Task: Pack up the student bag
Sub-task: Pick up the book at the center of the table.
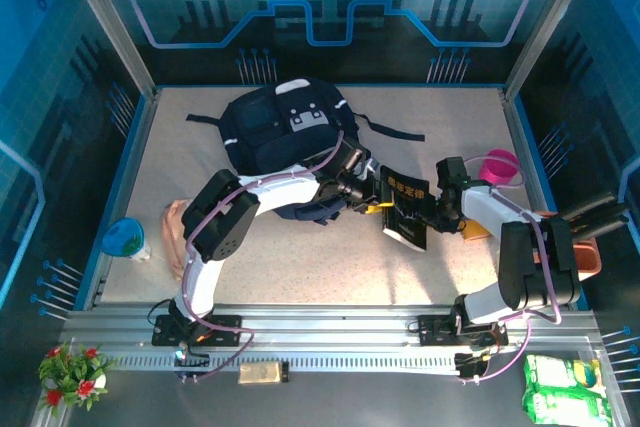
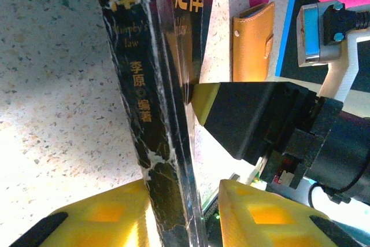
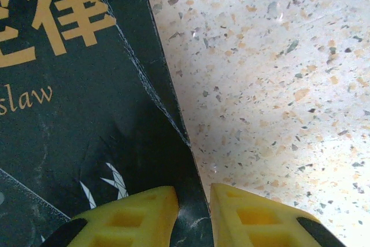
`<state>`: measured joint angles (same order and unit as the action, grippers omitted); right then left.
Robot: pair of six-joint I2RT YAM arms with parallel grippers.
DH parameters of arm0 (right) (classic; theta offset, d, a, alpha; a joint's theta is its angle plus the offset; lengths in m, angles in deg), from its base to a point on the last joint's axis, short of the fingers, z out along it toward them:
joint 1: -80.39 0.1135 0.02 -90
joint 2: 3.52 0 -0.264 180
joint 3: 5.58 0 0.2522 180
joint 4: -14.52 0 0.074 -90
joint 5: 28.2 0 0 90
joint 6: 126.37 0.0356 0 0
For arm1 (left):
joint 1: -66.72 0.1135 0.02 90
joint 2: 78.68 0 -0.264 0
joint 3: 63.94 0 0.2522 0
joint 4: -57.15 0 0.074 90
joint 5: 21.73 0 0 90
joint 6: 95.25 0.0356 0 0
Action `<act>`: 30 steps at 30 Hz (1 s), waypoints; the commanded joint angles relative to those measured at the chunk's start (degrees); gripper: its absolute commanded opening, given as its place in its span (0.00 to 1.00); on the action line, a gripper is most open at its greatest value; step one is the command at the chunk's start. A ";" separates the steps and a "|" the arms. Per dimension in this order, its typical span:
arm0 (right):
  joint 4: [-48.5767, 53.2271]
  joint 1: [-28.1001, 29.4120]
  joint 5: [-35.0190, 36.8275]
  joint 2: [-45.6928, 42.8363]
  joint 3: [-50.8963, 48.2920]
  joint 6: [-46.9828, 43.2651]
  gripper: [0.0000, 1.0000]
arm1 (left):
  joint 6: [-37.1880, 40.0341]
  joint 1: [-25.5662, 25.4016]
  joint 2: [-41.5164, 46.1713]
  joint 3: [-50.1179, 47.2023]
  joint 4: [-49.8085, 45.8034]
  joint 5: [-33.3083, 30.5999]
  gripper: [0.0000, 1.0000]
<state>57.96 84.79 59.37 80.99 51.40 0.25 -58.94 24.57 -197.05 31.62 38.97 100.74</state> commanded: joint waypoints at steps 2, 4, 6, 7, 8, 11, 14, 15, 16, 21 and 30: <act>-0.49 -0.08 -2.93 2.59 -1.58 0.73 0.26 | -0.89 -0.57 -2.10 0.86 2.46 3.04 0.39; -0.60 -0.08 -3.01 2.68 -1.65 0.73 0.26 | -1.06 -0.60 -2.72 1.16 2.38 3.04 0.39; -0.67 -0.09 -3.12 2.82 -1.65 0.75 0.26 | -1.26 -0.60 -3.37 1.62 2.25 2.89 0.39; -0.74 -0.03 -3.18 2.83 -1.64 0.82 0.26 | -1.32 -0.62 -3.77 1.83 2.28 2.86 0.39; -0.82 -0.02 -3.19 2.98 -1.72 0.88 0.26 | -1.56 -0.69 -4.14 2.03 2.26 2.80 0.39; -0.95 -0.05 -3.30 3.16 -1.74 0.91 0.26 | -1.81 -0.84 -4.97 2.56 2.40 2.79 0.37; -0.84 -0.03 -3.10 2.95 -1.67 0.91 0.26 | -1.81 -0.78 -5.12 2.73 2.39 2.48 0.33; -0.76 -0.05 -3.02 2.71 -1.65 0.89 0.26 | -1.71 -0.80 -4.99 2.90 2.17 2.13 0.32; -0.54 -0.07 -2.78 2.32 -1.48 0.84 0.26 | -1.60 -0.82 -4.72 2.84 2.01 1.79 0.28; 0.18 -0.03 -1.90 -2.44 -0.45 -0.34 0.31 | 0.42 0.18 -1.39 1.76 0.84 -0.57 0.19; -10.01 -0.04 -9.47 -16.46 1.08 -0.17 0.61 | 6.18 5.22 10.23 -2.30 -3.20 -5.03 0.13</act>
<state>52.78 84.84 54.69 66.79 51.40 -0.66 -56.05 27.32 -193.27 30.01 35.86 97.15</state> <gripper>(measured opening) 0.599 0.177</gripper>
